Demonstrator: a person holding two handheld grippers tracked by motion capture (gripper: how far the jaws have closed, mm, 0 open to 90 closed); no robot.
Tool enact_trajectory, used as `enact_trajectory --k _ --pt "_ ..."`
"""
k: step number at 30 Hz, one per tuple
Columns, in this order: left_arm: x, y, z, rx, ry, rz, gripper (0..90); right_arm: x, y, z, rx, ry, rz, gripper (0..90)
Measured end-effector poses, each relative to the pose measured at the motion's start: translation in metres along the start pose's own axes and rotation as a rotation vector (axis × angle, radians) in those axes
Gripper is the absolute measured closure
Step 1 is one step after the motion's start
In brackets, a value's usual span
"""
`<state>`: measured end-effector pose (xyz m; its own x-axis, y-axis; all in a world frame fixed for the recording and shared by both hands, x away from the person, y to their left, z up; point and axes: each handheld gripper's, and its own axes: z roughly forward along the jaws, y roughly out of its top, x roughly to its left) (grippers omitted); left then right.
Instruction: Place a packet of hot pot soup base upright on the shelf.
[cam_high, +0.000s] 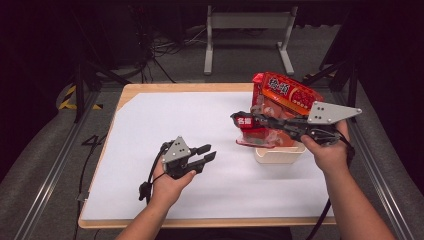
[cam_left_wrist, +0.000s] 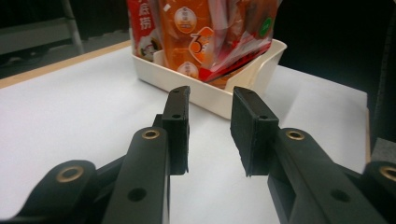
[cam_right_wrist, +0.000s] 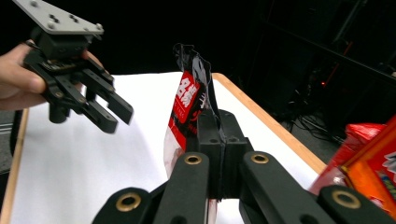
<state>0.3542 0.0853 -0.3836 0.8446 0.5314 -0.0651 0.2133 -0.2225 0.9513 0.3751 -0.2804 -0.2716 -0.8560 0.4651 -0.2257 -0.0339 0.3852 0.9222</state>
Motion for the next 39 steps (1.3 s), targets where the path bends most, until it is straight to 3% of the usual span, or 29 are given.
enact_trajectory --k 10,15,25,34,39 --pt "0.011 -0.005 -0.019 -0.015 0.053 -0.037 68.0 -0.014 -0.008 -0.011 0.008 -0.023 0.008 90.0" --pt "0.016 -0.004 -0.025 -0.017 0.083 -0.045 60.2 -0.018 -0.011 -0.015 0.019 -0.034 0.006 90.0" --pt "0.023 -0.007 -0.03 0.009 0.121 -0.042 53.7 -0.025 -0.02 -0.026 0.026 -0.055 0.029 90.0" --pt "0.027 -0.008 -0.032 0.008 0.127 -0.059 53.0 -0.03 -0.027 -0.027 0.036 -0.056 0.046 90.0" --pt "0.027 -0.008 -0.032 0.008 0.128 -0.06 53.1 -0.031 -0.034 -0.027 0.042 -0.029 0.068 90.0"
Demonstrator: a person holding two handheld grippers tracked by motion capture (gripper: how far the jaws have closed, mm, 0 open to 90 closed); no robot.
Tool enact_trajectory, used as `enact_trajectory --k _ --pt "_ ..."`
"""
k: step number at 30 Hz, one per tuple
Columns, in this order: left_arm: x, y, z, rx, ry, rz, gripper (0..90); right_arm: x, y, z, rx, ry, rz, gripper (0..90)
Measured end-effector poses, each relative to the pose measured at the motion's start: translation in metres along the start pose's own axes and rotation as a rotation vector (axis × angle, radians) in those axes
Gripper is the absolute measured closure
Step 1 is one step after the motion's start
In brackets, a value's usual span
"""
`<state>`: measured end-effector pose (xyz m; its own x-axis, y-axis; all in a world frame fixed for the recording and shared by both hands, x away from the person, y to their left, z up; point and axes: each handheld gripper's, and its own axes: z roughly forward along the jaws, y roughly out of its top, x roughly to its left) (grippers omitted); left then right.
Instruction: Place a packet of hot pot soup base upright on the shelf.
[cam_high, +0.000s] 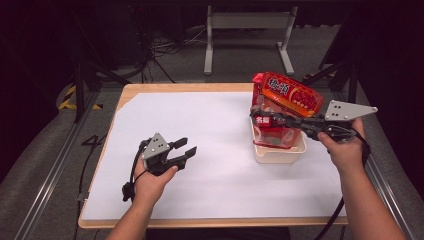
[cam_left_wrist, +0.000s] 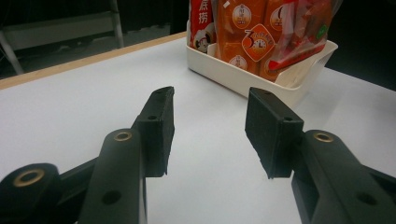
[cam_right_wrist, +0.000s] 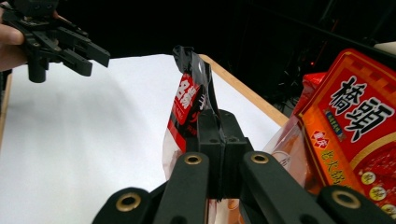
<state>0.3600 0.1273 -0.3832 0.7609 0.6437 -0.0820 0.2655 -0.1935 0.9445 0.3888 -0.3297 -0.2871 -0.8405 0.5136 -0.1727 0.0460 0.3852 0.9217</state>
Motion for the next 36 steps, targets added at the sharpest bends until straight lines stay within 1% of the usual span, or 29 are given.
enact_trajectory --k 3,4,8,10,22,24,26,30,33,36 --pt "0.0 0.0 0.0 -0.003 -0.003 -0.001 53.2 0.0 -0.002 0.0 0.002 0.019 0.008 90.0" --pt "0.0 0.0 0.001 -0.003 -0.006 -0.007 53.2 0.001 -0.002 0.0 0.005 0.021 0.007 90.0" --pt "0.0 0.0 0.002 -0.001 -0.007 0.0 53.3 0.001 -0.004 -0.001 0.02 0.022 0.011 90.0" --pt "0.0 0.0 0.003 -0.003 -0.009 -0.007 53.3 0.0 -0.006 -0.002 0.031 0.015 0.016 90.0" --pt "0.001 0.0 0.004 -0.004 -0.014 -0.011 53.4 -0.001 -0.015 -0.01 0.055 0.001 0.028 90.0" --pt "0.001 0.0 0.003 -0.003 -0.013 -0.014 53.4 -0.001 -0.018 -0.009 0.071 -0.005 0.031 90.0" --pt "0.002 0.0 0.003 -0.008 -0.011 -0.011 53.4 -0.002 -0.021 -0.007 0.098 -0.012 0.031 90.0" --pt "0.003 0.0 0.002 -0.008 -0.01 -0.019 53.4 -0.002 -0.028 -0.007 0.11 -0.019 0.046 90.0" --pt "0.003 0.0 0.002 -0.009 -0.008 -0.013 53.4 -0.002 -0.032 -0.009 0.112 -0.022 0.06 90.0" --pt "0.003 0.0 0.002 -0.009 -0.01 -0.019 53.3 -0.002 -0.036 -0.01 0.117 -0.027 0.071 89.8"
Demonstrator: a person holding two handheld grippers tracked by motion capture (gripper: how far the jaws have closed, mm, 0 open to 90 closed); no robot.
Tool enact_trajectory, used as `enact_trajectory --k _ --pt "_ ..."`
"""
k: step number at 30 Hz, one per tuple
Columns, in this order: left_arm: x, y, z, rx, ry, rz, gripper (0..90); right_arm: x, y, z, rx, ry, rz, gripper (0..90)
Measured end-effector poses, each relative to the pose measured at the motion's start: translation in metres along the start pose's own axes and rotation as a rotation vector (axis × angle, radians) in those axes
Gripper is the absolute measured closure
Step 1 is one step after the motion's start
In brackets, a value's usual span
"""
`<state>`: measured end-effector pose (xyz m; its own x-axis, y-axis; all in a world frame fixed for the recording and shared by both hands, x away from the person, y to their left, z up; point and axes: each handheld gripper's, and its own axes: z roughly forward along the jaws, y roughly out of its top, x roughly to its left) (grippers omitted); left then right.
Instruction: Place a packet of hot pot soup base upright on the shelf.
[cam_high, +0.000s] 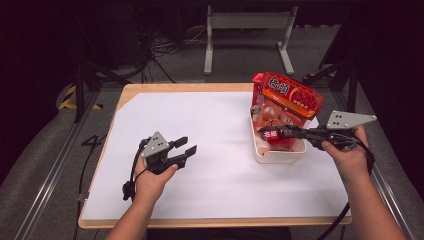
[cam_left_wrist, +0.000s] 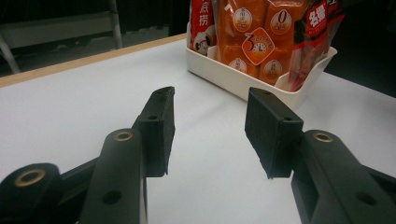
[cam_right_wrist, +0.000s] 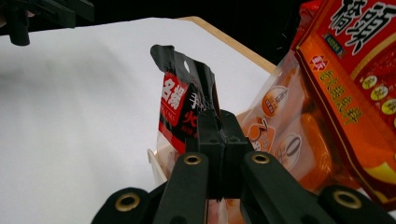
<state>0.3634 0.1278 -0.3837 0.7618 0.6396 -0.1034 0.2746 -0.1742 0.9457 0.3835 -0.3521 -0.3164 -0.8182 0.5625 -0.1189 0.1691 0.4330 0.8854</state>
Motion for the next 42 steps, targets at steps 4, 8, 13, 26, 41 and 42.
enact_trajectory --k 4,8,13,26,41,42 --pt "0.0 0.0 0.0 0.0 0.001 -0.005 52.9 0.0 -0.007 0.0 0.004 -0.006 0.012 89.6" --pt "0.0 0.0 0.0 -0.001 0.002 -0.006 52.5 0.0 -0.011 0.0 0.012 -0.013 0.024 87.9" --pt "0.001 0.0 0.0 -0.003 0.002 -0.013 51.4 -0.001 -0.016 -0.003 -0.001 -0.055 0.029 74.3" --pt "0.002 0.0 -0.007 -0.007 0.011 -0.022 47.9 0.009 -0.008 -0.005 -0.048 -0.075 0.077 54.2" --pt "-0.003 -0.002 -0.048 -0.003 0.034 -0.01 37.3 0.049 0.004 -0.007 -0.124 -0.185 0.144 26.8" --pt "-0.003 -0.003 -0.051 -0.005 0.038 -0.01 37.1 0.051 0.003 -0.008 -0.126 -0.193 0.144 26.6"
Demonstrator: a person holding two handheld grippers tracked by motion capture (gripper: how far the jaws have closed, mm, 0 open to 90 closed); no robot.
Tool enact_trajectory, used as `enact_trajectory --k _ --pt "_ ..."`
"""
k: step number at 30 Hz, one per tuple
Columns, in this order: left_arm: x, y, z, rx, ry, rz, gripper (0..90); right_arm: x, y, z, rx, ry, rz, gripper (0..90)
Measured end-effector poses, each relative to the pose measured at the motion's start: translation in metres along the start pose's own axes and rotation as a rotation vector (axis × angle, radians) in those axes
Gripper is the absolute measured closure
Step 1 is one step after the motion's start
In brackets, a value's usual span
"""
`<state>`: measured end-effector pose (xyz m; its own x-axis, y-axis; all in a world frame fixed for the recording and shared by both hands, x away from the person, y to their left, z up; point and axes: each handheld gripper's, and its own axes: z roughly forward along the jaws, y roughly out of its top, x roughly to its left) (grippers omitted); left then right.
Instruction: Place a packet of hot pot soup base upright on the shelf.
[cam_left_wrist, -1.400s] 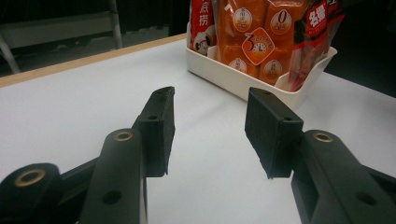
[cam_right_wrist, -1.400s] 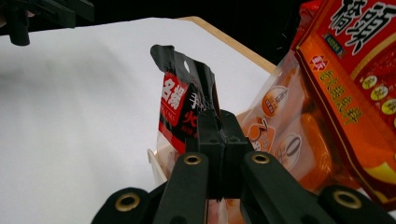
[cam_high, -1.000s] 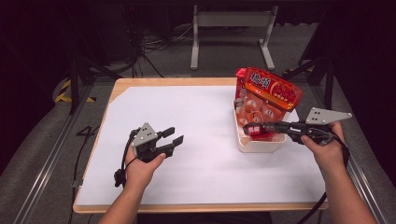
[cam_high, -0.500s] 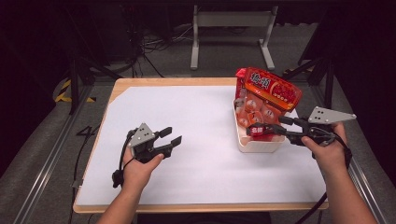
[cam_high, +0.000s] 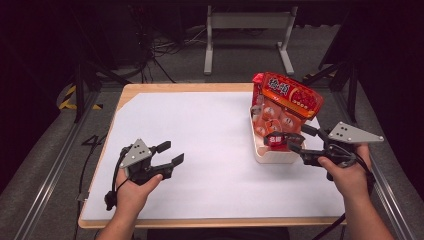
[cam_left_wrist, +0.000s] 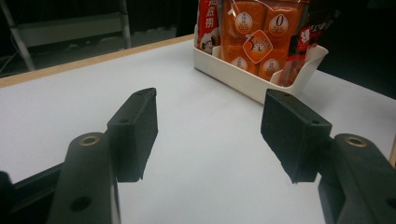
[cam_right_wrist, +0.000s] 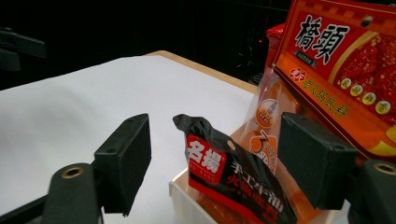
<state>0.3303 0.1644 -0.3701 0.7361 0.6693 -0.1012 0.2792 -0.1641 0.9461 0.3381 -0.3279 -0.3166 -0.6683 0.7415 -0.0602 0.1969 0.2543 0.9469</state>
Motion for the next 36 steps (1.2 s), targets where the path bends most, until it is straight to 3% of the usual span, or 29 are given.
enact_trajectory --k 6,10,18,24,36 --pt "0.005 -0.004 -0.016 0.001 0.025 -0.005 35.9 0.005 -0.011 -0.006 0.024 -0.062 0.0 25.3" --pt "0.008 -0.007 -0.024 -0.001 0.039 -0.009 35.5 0.003 -0.02 -0.008 0.049 -0.089 0.029 25.2" --pt "0.016 -0.011 -0.037 -0.033 0.051 0.008 32.0 0.002 -0.035 -0.011 0.048 -0.092 0.011 21.6" --pt "0.02 -0.015 -0.041 -0.021 0.045 0.021 31.8 0.0 -0.052 -0.01 0.059 -0.088 0.009 21.6" --pt "0.029 -0.022 -0.04 0.014 0.063 -0.011 30.0 -0.004 -0.064 -0.005 0.088 -0.086 0.031 21.6"
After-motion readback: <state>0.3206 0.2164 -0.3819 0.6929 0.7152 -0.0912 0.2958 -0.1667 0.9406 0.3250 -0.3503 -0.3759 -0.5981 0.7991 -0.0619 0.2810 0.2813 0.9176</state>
